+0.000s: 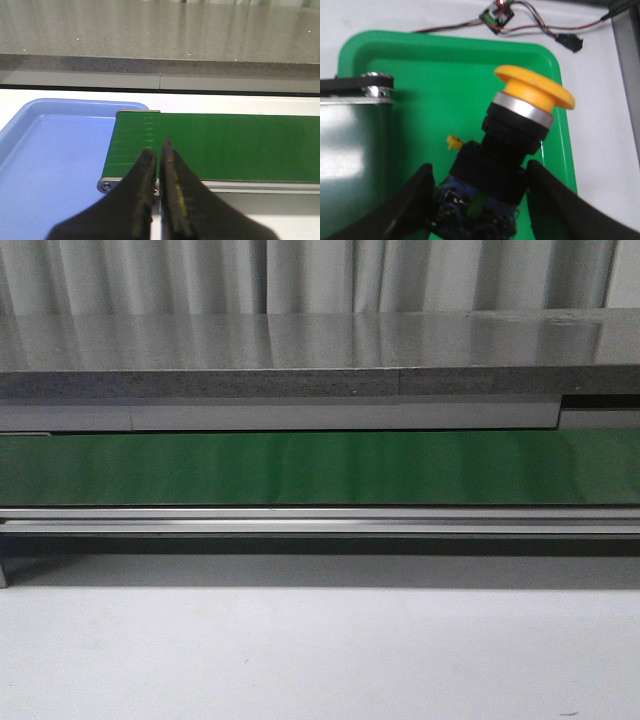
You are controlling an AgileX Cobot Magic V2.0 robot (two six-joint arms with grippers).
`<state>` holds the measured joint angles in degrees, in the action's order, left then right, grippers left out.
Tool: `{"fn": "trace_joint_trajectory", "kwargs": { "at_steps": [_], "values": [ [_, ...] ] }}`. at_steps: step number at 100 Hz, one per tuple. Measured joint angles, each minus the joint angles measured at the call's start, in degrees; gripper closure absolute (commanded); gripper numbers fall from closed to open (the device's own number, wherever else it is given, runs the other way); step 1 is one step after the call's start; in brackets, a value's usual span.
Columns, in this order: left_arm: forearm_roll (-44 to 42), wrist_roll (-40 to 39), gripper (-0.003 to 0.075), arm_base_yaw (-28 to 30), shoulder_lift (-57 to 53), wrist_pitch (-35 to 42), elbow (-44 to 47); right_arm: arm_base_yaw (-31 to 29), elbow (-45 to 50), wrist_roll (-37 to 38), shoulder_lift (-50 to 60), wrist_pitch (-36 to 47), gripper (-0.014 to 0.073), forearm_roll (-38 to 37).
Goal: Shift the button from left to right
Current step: 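Carry the button over the green tray and release it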
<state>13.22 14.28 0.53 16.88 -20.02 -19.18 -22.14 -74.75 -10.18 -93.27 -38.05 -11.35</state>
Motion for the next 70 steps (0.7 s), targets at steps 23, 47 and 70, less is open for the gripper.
{"fn": "trace_joint_trajectory", "kwargs": {
  "at_steps": [23, 47, 70],
  "values": [
    [0.00, 0.00, 0.0715, 0.00, 0.00, 0.00, 0.00, -3.55, 0.00, 0.01, -7.34, -2.40, 0.0398, 0.00],
    [0.00, 0.00, 0.0715, 0.00, 0.00, 0.00, 0.00, -4.43, 0.00, -0.24, -11.47, -3.35, 0.0398, 3.27],
    [0.00, 0.00, 0.0715, 0.00, 0.00, 0.00, 0.00, -4.43, 0.00, -0.95, -14.21, -3.74, 0.0398, 6.43]
  ]
}}
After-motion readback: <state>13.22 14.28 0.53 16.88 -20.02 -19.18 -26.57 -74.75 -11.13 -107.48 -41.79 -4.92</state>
